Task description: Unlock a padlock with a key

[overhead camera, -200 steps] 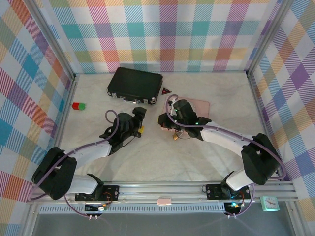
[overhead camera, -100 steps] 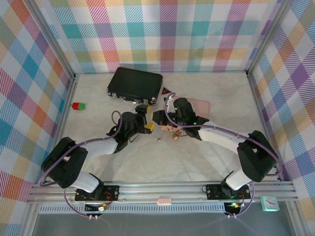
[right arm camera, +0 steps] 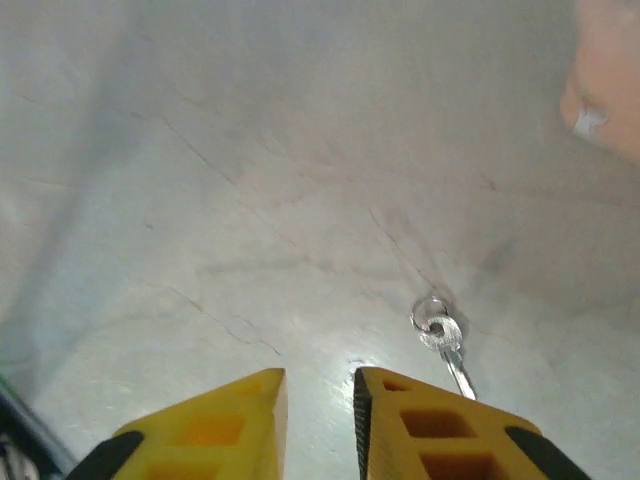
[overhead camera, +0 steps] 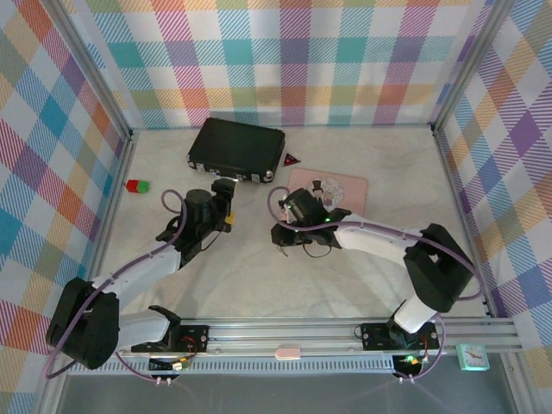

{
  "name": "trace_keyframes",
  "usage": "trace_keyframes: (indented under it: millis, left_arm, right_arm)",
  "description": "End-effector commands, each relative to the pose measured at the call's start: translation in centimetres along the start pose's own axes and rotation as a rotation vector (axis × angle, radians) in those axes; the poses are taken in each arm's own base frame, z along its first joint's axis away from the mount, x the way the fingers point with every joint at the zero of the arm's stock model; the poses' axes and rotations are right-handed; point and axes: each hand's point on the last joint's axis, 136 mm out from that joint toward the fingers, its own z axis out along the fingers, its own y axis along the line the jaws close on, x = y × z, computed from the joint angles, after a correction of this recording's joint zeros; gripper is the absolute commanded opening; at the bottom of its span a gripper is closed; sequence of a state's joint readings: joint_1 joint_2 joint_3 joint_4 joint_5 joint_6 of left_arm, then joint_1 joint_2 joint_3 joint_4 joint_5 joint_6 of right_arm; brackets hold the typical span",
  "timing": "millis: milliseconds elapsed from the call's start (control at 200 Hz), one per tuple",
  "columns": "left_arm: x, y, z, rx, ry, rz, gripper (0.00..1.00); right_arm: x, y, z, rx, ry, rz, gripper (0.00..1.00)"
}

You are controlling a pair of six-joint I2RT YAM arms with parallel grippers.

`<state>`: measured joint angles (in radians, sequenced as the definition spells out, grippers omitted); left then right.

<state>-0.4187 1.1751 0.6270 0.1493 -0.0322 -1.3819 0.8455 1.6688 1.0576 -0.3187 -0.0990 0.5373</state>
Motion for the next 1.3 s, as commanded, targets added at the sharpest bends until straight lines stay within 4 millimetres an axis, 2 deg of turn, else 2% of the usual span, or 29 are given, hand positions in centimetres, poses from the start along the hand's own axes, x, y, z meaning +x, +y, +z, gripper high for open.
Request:
trace_keyframes:
  millis: [0,160,275,390,665,850,935,1065,1165,1295]
  left_arm:
    - [-1.3,0.9,-1.0,-0.083,-0.025,0.177,0.94]
    - [-1.8,1.7,-1.2,-0.090,-0.027,0.172,0.95]
    - [-1.9,2.3,-1.3,-0.099,-0.031,0.170,0.95]
    - [-2.3,2.4,-1.6,-0.098,-0.043,0.171,0.95]
    - [-3.0,2.9,-2.1,-0.109,-0.070,0.169,0.95]
    - [-3.0,3.1,-2.1,-0.112,-0.066,0.174,0.95]
    - [-2.7,3.1,-1.9,-0.108,-0.049,0.176,0.95]
    - [-1.9,2.8,-1.6,-0.081,-0.011,0.166,0.95]
    - [-1.1,2.3,-1.1,-0.048,0.022,0.157,0.95]
    - [-0.1,0.6,-0.5,0.005,0.055,0.175,0.94]
  right_arm:
    - [1.6,-1.8,0.3,0.164,0.136,-0.118,0.32]
    - [1.0,-1.9,1.9,0.295,0.181,-0.184,0.43]
    - [0.6,-2.7,2.8,0.385,0.198,-0.197,0.43]
    - [0.6,-3.5,3.2,0.442,0.207,-0.195,0.40]
    - [1.3,-3.5,4.8,0.421,0.230,-0.156,0.31]
    - [1.1,-3.3,5.1,0.405,0.216,-0.140,0.15]
    - [0.4,-2.7,4.6,0.382,0.178,-0.140,0.00]
    - [-1.8,-1.4,2.8,0.304,0.072,-0.125,0.00]
    - [-3.9,-0.1,0.2,0.198,-0.052,-0.097,0.00]
    - [-5.8,0.8,-2.5,0.065,-0.166,-0.041,0.00]
